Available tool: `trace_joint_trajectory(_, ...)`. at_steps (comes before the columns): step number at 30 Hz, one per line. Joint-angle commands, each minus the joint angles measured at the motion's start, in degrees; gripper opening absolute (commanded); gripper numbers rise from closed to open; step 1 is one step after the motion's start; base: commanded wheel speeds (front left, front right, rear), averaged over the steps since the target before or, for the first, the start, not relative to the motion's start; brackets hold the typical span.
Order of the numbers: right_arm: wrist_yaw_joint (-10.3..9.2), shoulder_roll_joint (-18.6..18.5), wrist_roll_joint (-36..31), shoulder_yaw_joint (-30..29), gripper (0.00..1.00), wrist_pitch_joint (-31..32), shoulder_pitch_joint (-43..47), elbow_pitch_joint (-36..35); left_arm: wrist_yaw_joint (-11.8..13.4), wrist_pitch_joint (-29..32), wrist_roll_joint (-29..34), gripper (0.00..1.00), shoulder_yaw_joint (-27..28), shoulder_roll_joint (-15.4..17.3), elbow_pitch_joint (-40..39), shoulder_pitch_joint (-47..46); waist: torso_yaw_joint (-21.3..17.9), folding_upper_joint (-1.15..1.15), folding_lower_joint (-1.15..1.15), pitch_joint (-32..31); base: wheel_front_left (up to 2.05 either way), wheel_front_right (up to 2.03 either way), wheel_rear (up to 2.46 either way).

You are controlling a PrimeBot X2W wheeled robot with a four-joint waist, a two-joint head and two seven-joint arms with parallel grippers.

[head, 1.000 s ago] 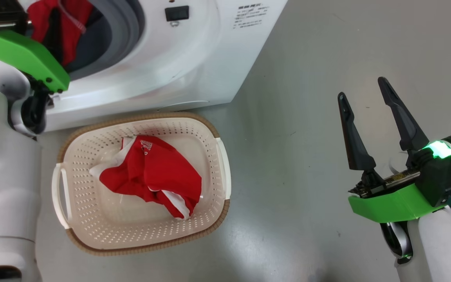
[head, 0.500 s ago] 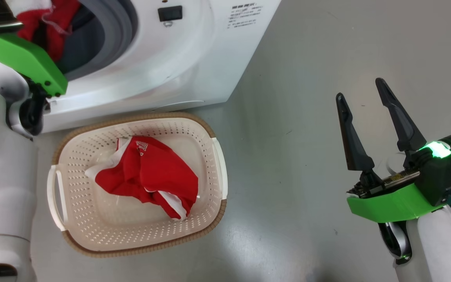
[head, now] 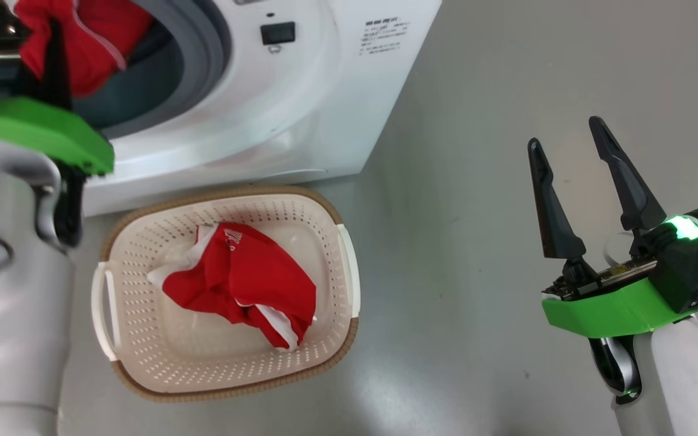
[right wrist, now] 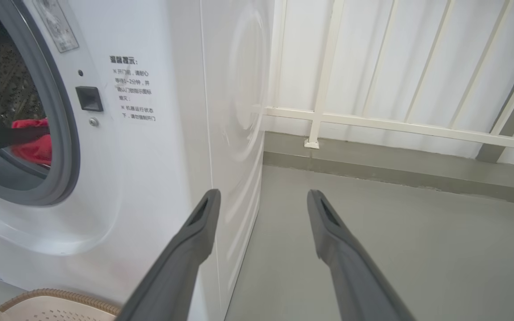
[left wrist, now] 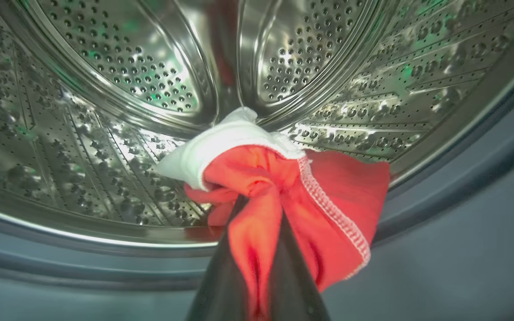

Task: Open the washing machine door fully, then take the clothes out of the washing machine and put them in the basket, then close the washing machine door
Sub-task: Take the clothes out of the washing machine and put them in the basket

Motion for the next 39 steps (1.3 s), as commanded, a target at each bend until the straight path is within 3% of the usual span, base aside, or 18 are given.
trace_joint_trajectory(1, 0.20, -0.1, 0.4, 0.9, 1.00, -0.3, 0.8, -1.1, 0.7, -1.3, 1.0, 0.00, 1.0, 2.5, -2.5, 1.7, 0.7, 0.00, 0.00, -1.2, 0.00, 0.00, 0.00)
trace_joint_trajectory(13, 0.20, -0.1, 0.2, 0.2, 1.00, -0.3, 3.2, 0.5, 2.4, -2.9, 4.8, 0.00, 5.5, -2.0, -24.3, 20.3, 2.7, 0.00, 0.00, -8.8, 0.00, 0.00, 0.00)
trace_joint_trajectory(29, 0.20, -0.1, -0.7, -0.5, 1.00, -0.3, 8.3, 2.0, 2.1, -2.9, 6.6, 0.00, 4.1, -5.8, -33.6, 39.4, 4.4, 0.00, 0.00, -18.4, 0.00, 0.00, 0.00)
trace_joint_trajectory(39, 0.20, -0.1, 0.0, -0.6, 1.00, -0.3, 9.9, 2.2, 4.4, 0.6, 5.2, 0.00, 2.8, -6.7, -43.3, 48.0, 4.0, 0.00, 0.00, -20.5, 0.00, 0.00, 0.00)
